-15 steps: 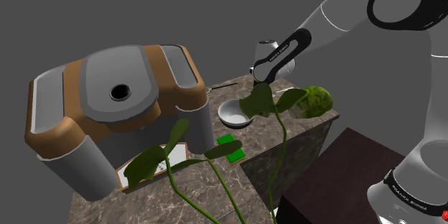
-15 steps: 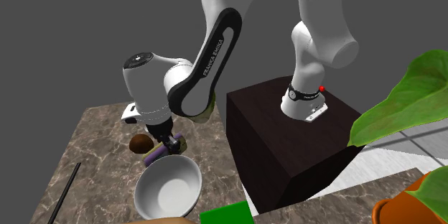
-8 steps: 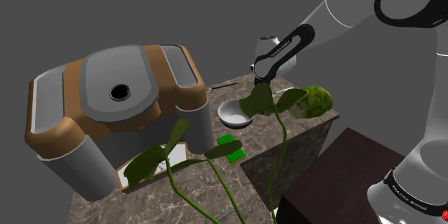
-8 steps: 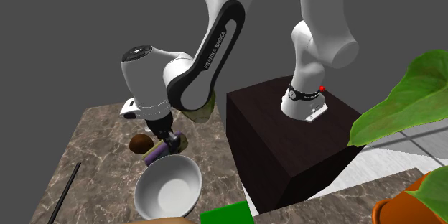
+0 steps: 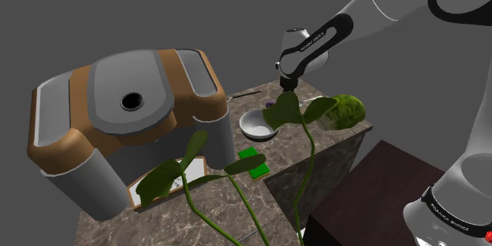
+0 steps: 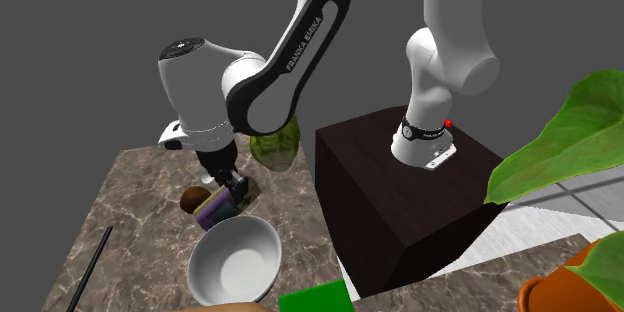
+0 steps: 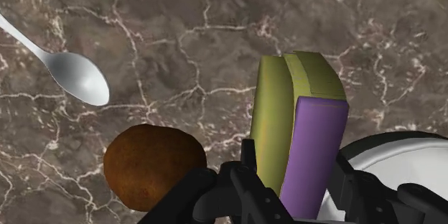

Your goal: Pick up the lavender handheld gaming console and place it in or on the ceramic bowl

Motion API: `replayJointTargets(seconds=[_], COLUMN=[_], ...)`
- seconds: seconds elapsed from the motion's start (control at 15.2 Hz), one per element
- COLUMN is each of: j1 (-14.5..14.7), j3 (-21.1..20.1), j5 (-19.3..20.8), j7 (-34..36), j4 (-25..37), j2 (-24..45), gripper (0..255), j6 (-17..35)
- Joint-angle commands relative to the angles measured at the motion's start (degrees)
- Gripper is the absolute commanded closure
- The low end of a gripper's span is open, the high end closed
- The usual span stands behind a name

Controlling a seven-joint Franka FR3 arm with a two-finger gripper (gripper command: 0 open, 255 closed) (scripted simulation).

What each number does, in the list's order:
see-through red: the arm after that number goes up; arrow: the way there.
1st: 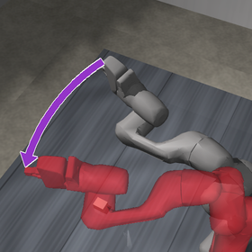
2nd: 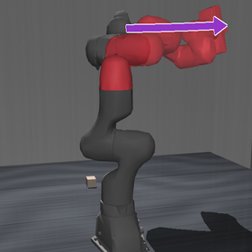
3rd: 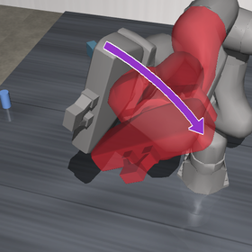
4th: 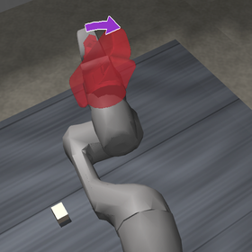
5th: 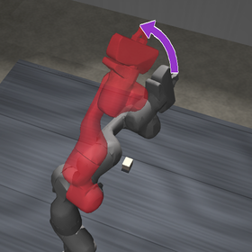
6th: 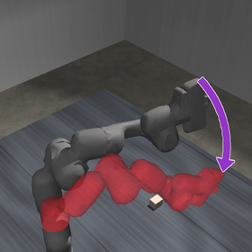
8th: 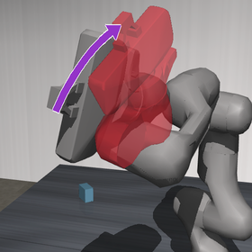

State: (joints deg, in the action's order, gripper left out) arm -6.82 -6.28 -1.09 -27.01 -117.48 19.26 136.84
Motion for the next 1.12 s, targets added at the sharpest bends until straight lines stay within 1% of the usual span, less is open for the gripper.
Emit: replayJointTargets(seconds=[0.0,1.06], j1=[0.06,-0.19], j3=[-0.15,-0.35], j5=[-0.11,-0.79], j7=[0.02,-0.05], j4=[0.41,4.19], j2=[-1.0,-7.84], gripper=[255,255], j6=[-1.44,-12.03])
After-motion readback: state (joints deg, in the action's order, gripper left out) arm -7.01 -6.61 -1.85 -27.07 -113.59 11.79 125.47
